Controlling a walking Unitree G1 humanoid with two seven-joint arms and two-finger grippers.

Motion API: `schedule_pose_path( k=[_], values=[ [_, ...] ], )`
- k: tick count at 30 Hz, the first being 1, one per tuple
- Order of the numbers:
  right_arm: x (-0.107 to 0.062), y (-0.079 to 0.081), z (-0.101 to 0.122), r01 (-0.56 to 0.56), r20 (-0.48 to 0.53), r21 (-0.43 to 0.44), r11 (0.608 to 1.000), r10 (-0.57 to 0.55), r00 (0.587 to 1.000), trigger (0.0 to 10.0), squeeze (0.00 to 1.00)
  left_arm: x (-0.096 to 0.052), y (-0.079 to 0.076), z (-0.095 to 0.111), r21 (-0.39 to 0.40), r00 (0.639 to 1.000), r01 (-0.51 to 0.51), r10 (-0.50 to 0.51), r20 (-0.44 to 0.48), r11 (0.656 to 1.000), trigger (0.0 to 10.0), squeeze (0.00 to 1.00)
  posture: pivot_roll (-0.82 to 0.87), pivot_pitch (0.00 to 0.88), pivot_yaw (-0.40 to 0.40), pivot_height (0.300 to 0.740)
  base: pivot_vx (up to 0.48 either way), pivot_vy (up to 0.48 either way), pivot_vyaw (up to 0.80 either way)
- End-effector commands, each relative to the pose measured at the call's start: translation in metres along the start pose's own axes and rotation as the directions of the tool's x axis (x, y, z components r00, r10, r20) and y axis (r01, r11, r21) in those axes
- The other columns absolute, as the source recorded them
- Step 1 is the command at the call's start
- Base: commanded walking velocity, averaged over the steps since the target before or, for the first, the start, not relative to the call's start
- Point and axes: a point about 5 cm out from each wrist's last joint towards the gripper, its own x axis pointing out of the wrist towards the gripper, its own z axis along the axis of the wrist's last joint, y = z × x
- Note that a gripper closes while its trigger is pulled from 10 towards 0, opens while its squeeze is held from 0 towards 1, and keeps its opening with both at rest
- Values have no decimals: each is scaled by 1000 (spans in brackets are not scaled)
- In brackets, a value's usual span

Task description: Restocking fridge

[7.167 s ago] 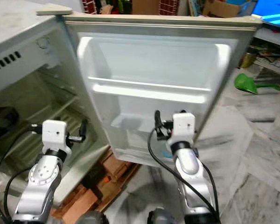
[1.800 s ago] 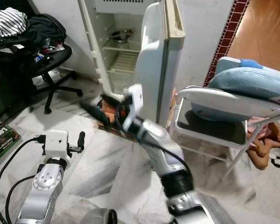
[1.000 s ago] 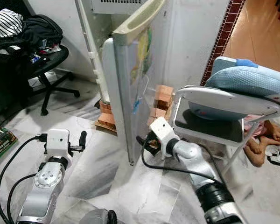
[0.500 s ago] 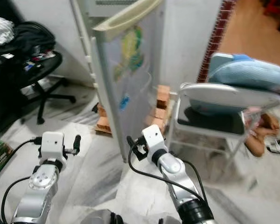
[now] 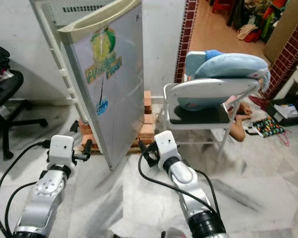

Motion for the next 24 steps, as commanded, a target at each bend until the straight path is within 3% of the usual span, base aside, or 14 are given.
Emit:
schedule_pose_path(
  k=[1,4,13,20,24],
  values=[
    [-2,-4,0,25,4,-7,1000,-25,1000,10000,0,-2,-5,3,-3,999,47,-47,16,999,10000,0,49,41,60,740,0,480,0],
    [-2,-4,0,35,6,-4,999,-35,999,10000,0,-2,-4,4,-1,999,40,-40,22,999,10000,0,49,41,61,740,0,480,0],
    [1,-5,2,43,14,-8,999,-43,999,10000,0,-1,-4,5,2,999,32,-32,24,999,10000,0,58,42,57,740,0,480,-782],
    [4,-1,3,37,20,-6,999,-37,999,10000,0,-2,-4,4,0,999,30,-30,19,1000,10000,0,65,45,57,740,0,480,0],
    [5,1,5,36,27,-2,999,-36,999,10000,0,-2,0,0,23,1000,2,-1,-7,1000,10000,0,67,51,62,740,0,480,-705]
  ],
)
